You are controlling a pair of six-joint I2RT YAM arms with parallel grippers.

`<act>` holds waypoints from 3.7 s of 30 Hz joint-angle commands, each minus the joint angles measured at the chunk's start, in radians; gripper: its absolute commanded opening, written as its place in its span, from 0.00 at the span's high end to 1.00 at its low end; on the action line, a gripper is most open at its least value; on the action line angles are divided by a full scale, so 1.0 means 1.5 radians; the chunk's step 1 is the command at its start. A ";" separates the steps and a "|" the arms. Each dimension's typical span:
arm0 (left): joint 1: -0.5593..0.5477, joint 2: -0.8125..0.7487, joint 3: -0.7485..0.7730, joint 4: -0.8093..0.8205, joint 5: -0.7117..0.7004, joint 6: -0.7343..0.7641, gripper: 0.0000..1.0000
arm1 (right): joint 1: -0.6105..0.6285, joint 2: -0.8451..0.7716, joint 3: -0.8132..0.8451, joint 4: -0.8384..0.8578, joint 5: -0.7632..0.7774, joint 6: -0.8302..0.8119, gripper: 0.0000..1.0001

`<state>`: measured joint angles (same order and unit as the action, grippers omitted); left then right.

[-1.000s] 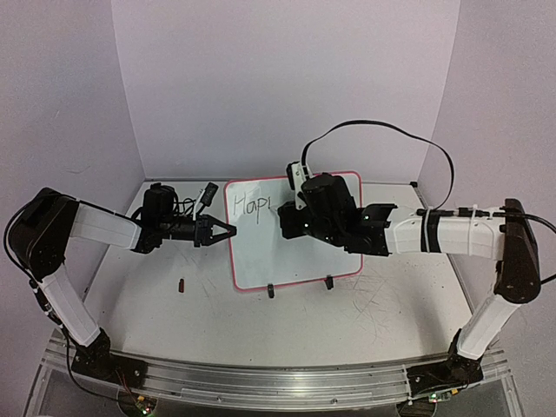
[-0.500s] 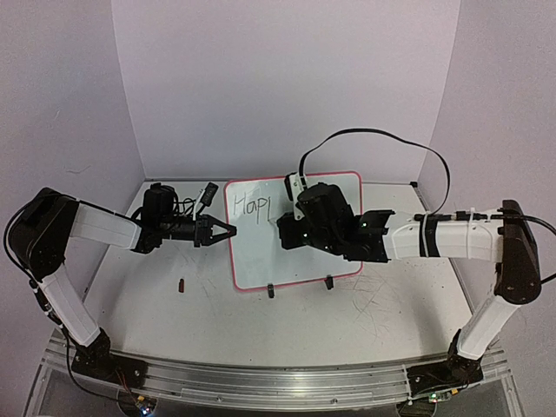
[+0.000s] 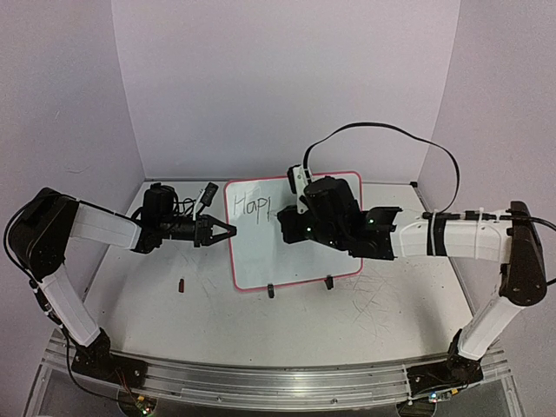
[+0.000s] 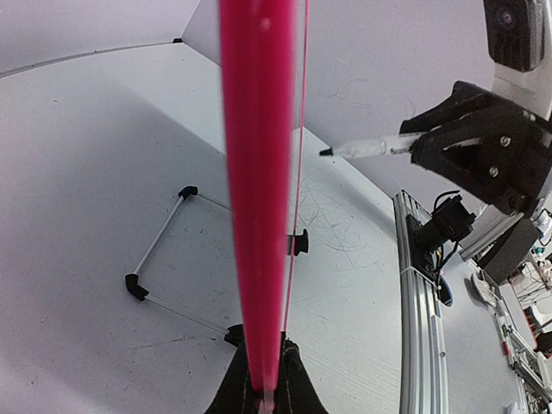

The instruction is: Write a sentence on the whiteboard

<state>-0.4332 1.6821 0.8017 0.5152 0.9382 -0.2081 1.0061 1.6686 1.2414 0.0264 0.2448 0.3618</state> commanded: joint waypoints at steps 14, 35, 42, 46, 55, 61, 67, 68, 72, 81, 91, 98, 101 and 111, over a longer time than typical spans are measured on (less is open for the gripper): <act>-0.006 -0.015 0.007 -0.012 -0.019 0.024 1.00 | -0.025 0.008 0.068 0.043 0.010 -0.043 1.00; -0.005 -0.018 0.005 -0.012 -0.020 0.025 1.00 | -0.026 0.031 0.080 0.021 0.034 -0.033 1.00; -0.006 -0.018 0.005 -0.012 -0.020 0.025 1.00 | -0.026 0.027 0.079 0.009 0.053 -0.030 1.00; -0.005 -0.018 0.007 -0.013 -0.019 0.025 1.00 | -0.026 0.015 0.069 0.006 0.074 -0.028 1.00; -0.005 -0.016 0.008 -0.013 -0.019 0.024 1.00 | -0.025 -0.003 0.044 -0.002 0.067 -0.018 1.00; -0.006 -0.016 0.008 -0.013 -0.019 0.024 1.00 | -0.023 -0.011 0.025 -0.007 0.061 -0.007 1.00; -0.005 -0.015 0.011 -0.013 -0.018 0.023 1.00 | -0.021 -0.008 0.018 -0.008 0.049 0.003 1.00; -0.006 -0.015 0.011 -0.013 -0.018 0.023 1.00 | -0.020 -0.005 0.019 -0.008 0.045 0.004 1.00; -0.005 -0.018 0.010 -0.014 -0.019 0.023 1.00 | -0.018 0.010 0.030 -0.004 0.033 0.007 1.00; -0.006 -0.021 0.007 -0.015 -0.020 0.023 1.00 | -0.017 0.031 0.051 0.001 0.023 0.006 1.00; -0.006 -0.021 0.007 -0.016 -0.025 0.024 1.00 | -0.017 -0.027 0.045 0.016 0.019 -0.009 1.00; -0.005 -0.017 0.007 -0.019 -0.026 0.025 1.00 | -0.019 -0.109 -0.050 0.032 0.043 -0.025 1.00; -0.005 -0.017 0.010 -0.025 -0.025 0.025 1.00 | -0.018 -0.116 -0.056 0.032 0.051 -0.036 1.00; -0.005 -0.022 0.010 -0.039 -0.038 0.033 1.00 | -0.019 -0.099 -0.040 0.027 0.039 -0.089 1.00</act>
<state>-0.4339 1.6745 0.8018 0.4982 0.9324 -0.2006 0.9821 1.5146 1.1713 0.0490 0.2983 0.2692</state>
